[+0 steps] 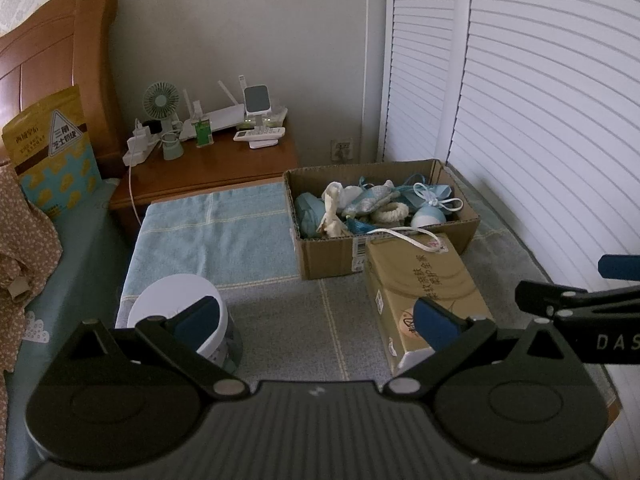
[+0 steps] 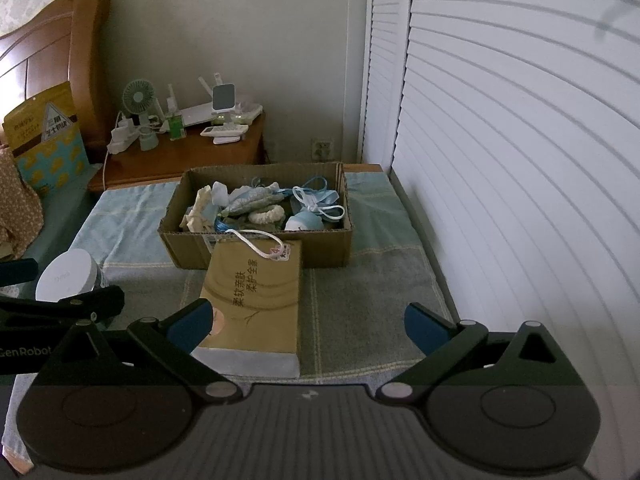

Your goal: Organize soft objects

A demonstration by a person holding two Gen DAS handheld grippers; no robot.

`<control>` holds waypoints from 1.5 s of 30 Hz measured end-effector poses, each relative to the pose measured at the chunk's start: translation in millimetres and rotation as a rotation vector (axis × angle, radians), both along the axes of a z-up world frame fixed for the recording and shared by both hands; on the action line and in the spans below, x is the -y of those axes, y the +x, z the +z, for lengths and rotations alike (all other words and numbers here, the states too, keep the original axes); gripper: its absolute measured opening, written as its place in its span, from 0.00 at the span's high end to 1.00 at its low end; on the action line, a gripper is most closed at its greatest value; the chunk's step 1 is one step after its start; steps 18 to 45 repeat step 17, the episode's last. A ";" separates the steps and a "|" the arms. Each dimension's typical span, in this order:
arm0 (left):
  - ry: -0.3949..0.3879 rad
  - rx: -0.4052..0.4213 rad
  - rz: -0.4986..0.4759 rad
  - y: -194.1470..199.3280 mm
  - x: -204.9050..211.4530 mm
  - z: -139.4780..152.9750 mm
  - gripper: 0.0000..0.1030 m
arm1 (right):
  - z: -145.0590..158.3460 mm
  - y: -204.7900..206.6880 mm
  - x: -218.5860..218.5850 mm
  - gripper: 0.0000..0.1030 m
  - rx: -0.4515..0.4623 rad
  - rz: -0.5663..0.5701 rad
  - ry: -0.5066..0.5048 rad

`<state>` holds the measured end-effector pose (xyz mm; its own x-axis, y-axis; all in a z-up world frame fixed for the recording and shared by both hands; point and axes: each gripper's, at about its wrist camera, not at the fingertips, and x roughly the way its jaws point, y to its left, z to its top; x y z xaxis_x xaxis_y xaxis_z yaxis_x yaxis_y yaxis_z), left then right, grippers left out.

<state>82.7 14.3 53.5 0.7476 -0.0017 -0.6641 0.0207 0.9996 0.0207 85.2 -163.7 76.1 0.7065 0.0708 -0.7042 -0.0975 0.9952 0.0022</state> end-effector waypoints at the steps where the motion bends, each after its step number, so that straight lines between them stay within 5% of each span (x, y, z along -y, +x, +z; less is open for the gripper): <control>1: -0.001 -0.001 0.000 0.0 0.0 -0.1 0.01 | 0.1 -0.1 0.0 0.00 0.000 0.000 0.000; 45: 0.000 -0.001 0.000 -0.4 1.1 1.0 0.01 | -0.1 -0.2 1.4 0.00 0.001 0.001 0.000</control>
